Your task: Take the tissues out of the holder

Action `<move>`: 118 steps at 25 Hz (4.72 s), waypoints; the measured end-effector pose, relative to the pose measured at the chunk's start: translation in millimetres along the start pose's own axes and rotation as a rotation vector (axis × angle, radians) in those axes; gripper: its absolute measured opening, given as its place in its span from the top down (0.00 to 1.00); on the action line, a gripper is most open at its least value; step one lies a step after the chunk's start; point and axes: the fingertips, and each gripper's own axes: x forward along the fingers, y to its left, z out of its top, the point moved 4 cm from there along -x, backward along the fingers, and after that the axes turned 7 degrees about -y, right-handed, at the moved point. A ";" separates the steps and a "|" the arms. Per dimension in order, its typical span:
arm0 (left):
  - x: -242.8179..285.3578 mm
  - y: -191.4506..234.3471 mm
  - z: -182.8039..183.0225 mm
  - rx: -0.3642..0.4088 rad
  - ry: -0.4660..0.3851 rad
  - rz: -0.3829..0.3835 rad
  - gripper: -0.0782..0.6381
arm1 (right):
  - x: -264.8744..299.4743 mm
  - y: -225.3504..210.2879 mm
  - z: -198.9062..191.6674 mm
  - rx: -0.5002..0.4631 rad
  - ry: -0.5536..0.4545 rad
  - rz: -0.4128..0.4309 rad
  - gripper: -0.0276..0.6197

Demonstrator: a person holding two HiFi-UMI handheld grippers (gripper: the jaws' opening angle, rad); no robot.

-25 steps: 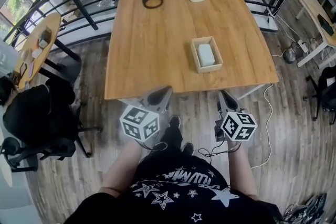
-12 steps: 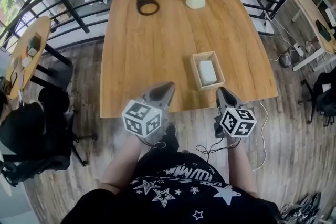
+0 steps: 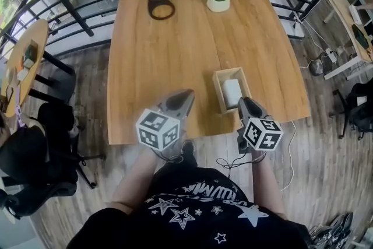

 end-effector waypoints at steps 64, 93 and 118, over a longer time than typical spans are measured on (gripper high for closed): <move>27.7 -10.7 -4.4 -0.022 0.019 -0.067 0.87 | -19.9 -14.6 19.5 -0.048 0.118 -0.014 0.57; -102.2 -183.8 -46.6 0.041 0.001 -0.012 0.87 | -222.9 -0.8 -65.6 -0.007 0.107 0.086 0.57; -222.8 -157.1 -56.4 0.033 0.006 0.045 0.87 | -215.1 106.0 -103.3 -0.019 0.143 0.156 0.57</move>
